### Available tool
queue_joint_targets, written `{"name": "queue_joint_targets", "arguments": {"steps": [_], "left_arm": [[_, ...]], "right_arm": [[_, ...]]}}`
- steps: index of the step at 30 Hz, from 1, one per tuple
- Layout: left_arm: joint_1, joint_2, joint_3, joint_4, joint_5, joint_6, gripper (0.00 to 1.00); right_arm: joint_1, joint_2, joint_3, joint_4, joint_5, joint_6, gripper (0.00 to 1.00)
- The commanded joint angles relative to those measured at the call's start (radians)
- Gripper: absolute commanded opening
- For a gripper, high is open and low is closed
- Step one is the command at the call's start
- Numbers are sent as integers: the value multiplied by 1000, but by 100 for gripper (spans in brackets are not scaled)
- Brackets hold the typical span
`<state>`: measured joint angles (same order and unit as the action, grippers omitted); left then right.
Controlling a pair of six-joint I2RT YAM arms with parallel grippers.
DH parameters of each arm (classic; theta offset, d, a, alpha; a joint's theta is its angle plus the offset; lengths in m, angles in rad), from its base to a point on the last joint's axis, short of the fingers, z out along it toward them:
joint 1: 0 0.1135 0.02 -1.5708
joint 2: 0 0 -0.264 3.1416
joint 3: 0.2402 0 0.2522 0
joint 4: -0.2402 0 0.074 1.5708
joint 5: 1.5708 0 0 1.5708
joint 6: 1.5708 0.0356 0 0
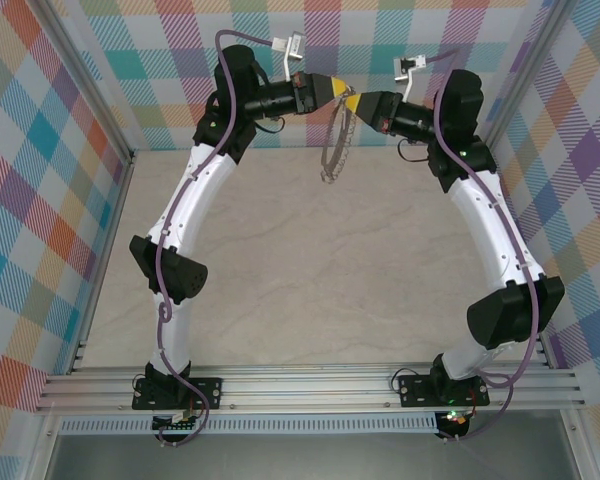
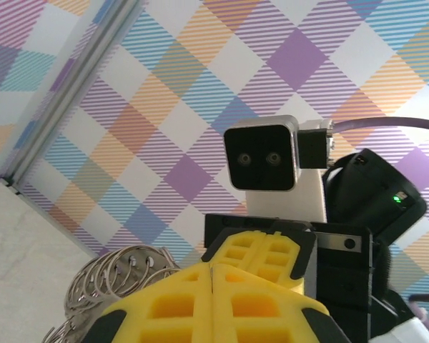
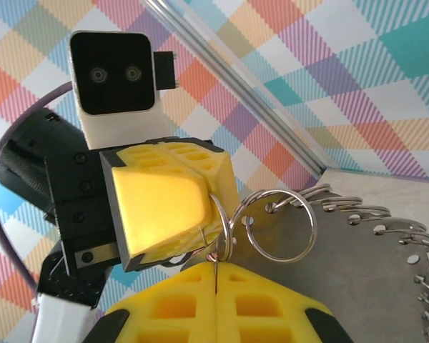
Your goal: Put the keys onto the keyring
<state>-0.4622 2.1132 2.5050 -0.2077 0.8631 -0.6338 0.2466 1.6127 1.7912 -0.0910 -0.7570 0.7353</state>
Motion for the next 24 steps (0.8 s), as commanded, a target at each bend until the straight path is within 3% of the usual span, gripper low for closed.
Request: {"name": "queue_joint_targets", "arguments": {"steps": [1, 9, 16, 20, 24], "left_arm": [[-23, -70, 28, -22, -66, 71, 0], [-39, -85, 2, -62, -147, 112, 0], [-41, -81, -3, -51, -182, 103, 0], [-40, -79, -4, -32, -194, 85, 0], [-35, -77, -3, -4, -191, 61, 0]], "right_arm": [[34, -30, 29, -76, 90, -21, 0], [137, 16, 141, -159, 216, -5, 0], [190, 86, 287, -275, 211, -58, 2], [180, 64, 280, -297, 214, -84, 29], [134, 8, 223, -271, 182, -75, 46]]}}
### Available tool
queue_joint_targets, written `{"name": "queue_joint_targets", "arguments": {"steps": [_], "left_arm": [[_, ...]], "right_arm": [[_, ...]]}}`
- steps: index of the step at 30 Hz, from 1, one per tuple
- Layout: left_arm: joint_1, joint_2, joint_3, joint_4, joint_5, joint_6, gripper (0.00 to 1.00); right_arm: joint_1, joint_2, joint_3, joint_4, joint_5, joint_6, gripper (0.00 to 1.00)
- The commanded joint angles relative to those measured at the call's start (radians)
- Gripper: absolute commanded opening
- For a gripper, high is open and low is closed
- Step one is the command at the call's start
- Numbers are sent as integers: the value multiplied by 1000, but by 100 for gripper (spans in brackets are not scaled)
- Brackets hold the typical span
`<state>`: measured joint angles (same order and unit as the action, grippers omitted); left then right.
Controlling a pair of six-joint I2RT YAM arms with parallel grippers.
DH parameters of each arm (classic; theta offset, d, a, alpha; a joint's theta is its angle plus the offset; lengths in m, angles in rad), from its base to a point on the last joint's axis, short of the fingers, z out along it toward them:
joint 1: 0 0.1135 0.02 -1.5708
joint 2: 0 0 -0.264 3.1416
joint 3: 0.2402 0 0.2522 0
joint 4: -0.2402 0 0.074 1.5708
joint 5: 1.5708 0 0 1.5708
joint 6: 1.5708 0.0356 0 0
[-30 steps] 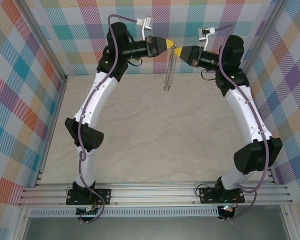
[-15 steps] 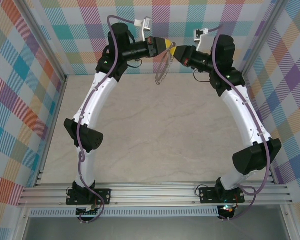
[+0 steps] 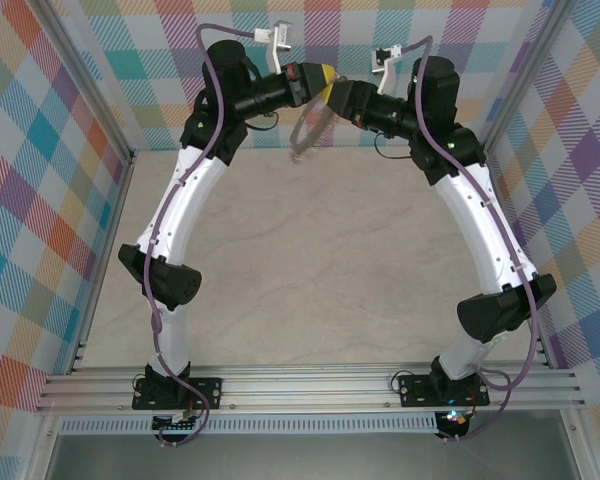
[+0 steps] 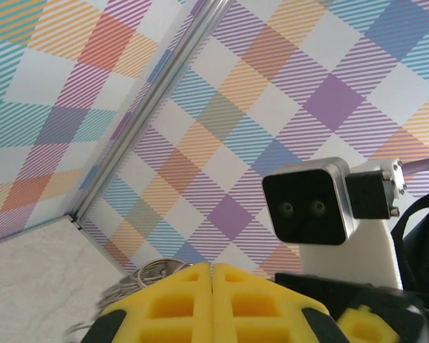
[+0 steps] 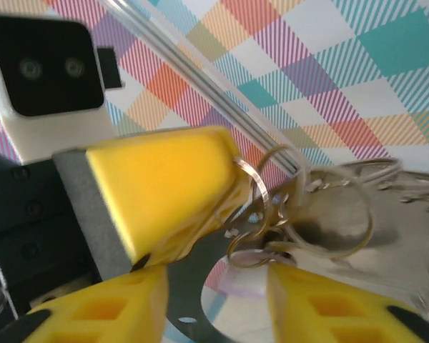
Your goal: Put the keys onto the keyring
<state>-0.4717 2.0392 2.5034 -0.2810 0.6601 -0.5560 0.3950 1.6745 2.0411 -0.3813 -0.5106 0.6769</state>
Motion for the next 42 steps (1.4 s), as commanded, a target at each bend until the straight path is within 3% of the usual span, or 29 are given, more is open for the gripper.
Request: {"name": "queue_joint_targets", "arguments": {"steps": [1, 8, 14, 26, 42], "left_arm": [[-24, -2, -2, 77, 15, -22, 0], [-12, 9, -2, 149, 65, -72, 0], [-10, 24, -2, 209, 106, -110, 0], [-10, 36, -2, 312, 167, -177, 0], [-11, 39, -2, 335, 167, -204, 0]], "right_arm": [[-29, -73, -50, 35, -73, -9, 48], [-155, -181, -210, 212, -106, 112, 52], [-200, -175, -237, 302, -104, 165, 51], [-206, -85, -229, 597, -210, 331, 29], [-155, -54, -188, 633, -234, 354, 28]]}}
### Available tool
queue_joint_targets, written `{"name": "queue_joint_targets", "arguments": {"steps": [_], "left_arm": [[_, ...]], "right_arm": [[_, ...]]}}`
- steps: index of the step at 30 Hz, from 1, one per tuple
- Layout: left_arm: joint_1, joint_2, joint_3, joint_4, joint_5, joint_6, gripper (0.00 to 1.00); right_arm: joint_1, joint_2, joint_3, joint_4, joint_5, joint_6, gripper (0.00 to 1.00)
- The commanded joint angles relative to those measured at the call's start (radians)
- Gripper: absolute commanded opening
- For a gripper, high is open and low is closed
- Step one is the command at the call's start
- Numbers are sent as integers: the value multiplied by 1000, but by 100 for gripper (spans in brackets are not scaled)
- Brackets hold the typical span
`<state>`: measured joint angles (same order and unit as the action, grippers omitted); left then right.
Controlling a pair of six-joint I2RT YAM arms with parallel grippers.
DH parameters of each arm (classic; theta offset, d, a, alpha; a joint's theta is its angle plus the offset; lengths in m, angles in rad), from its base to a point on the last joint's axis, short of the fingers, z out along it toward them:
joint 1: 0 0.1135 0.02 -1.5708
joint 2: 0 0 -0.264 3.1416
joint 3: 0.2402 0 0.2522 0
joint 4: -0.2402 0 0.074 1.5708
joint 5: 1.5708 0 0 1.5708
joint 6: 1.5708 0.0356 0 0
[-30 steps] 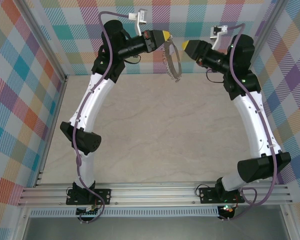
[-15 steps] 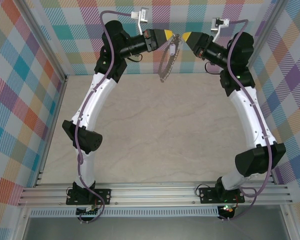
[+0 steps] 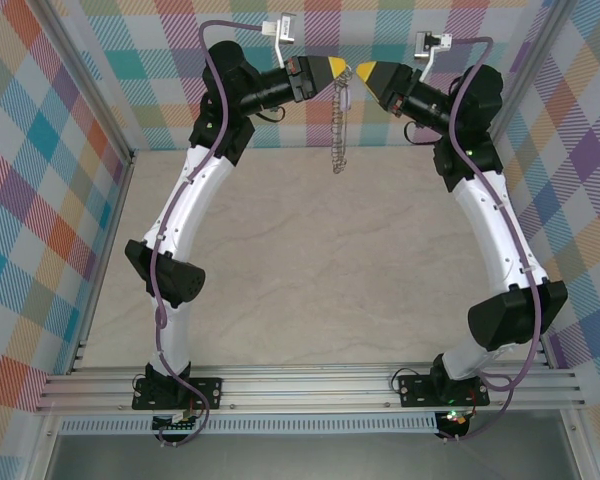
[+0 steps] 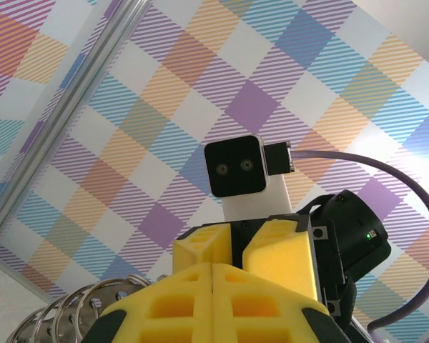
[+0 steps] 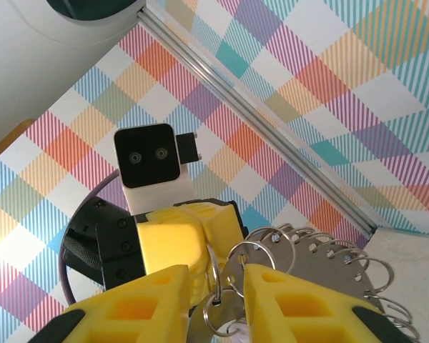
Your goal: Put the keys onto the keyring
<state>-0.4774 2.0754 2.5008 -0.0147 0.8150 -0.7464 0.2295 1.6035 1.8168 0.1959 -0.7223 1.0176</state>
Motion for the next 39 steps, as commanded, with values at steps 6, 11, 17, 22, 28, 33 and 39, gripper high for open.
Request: {"name": "queue_joint_targets", "arguments": {"steps": [6, 11, 17, 22, 28, 33, 39], "left_arm": [[-7, 5, 0, 67, 10, -14, 0], [-6, 4, -1, 67, 9, -14, 0], [-7, 8, 0, 68, 8, -14, 0], [-7, 11, 1, 69, 8, -14, 0], [5, 1, 4, 18, 8, 29, 25], [47, -27, 3, -65, 23, 98, 57], [79, -53, 4, -172, 79, 199, 62]], "right_arm": [[23, 36, 59, 46, -24, 16, 31], [27, 45, 69, 44, -26, 18, 27], [30, 50, 74, 36, -29, 15, 18], [30, 57, 86, 17, -37, 3, 1], [21, 81, 175, -137, -75, -109, 0], [-18, 163, 379, -426, -203, -282, 0], [-54, 279, 610, -724, -351, -453, 0]]}}
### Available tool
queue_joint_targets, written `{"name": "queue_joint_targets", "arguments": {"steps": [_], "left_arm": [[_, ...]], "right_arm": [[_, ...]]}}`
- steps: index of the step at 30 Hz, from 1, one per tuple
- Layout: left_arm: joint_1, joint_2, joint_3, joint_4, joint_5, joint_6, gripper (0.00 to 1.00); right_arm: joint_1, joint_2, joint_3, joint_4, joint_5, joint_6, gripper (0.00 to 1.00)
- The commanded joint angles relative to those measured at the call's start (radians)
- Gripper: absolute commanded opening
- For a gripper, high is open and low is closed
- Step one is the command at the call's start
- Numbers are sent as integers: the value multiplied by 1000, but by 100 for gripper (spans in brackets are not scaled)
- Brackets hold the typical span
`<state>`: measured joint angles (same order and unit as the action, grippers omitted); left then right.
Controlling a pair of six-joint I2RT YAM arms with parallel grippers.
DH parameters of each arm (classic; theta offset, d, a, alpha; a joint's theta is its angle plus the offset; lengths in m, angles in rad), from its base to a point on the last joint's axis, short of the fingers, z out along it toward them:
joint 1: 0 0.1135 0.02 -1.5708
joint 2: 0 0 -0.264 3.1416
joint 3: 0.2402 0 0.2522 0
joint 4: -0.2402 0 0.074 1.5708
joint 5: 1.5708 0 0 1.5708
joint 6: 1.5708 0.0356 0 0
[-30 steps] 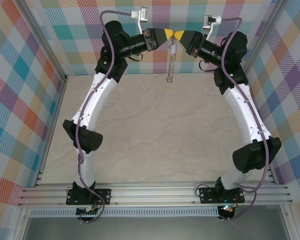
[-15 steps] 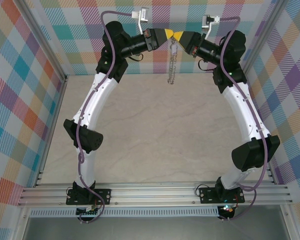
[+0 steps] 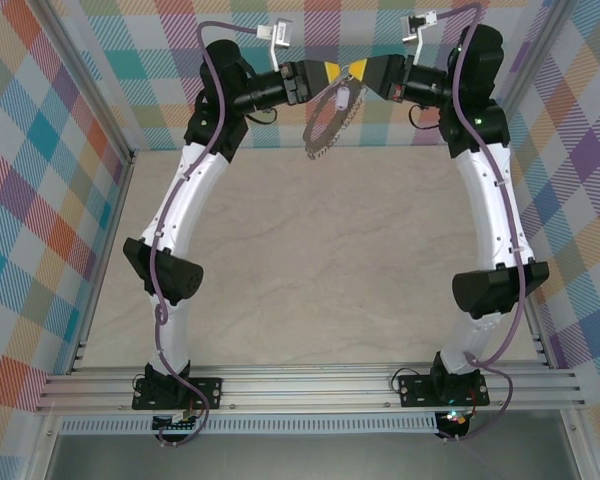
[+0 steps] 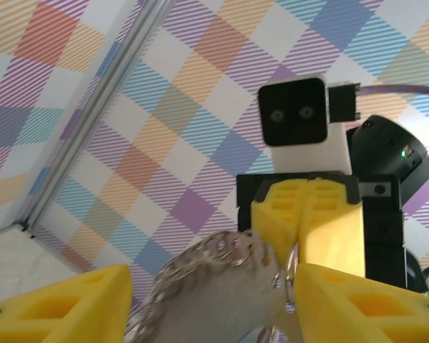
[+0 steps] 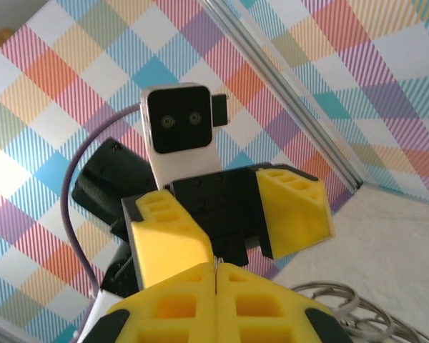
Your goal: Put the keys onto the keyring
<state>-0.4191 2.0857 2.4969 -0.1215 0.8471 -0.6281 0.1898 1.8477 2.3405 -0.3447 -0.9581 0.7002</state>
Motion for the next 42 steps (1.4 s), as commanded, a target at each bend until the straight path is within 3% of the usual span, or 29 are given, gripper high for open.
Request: {"name": "queue_joint_targets", "arguments": {"steps": [1, 4, 8, 19, 35, 42], "left_arm": [[25, -68, 8, -78, 56, 94, 62], [43, -73, 8, -96, 100, 113, 59], [51, -72, 15, -109, 154, 117, 45], [26, -33, 35, -147, 237, 119, 32], [-10, -12, 36, -148, 241, 127, 28], [-10, -12, 37, -253, 207, 192, 29]], "right_arm": [[-18, 47, 109, -214, -135, -156, 0], [-24, 80, 151, -272, -210, -198, 0], [-24, 116, 194, -376, -258, -263, 0], [-7, 102, 117, -383, -252, -289, 0], [10, 100, 91, -343, -243, -270, 0], [10, 90, 72, -319, -239, -260, 0]]}}
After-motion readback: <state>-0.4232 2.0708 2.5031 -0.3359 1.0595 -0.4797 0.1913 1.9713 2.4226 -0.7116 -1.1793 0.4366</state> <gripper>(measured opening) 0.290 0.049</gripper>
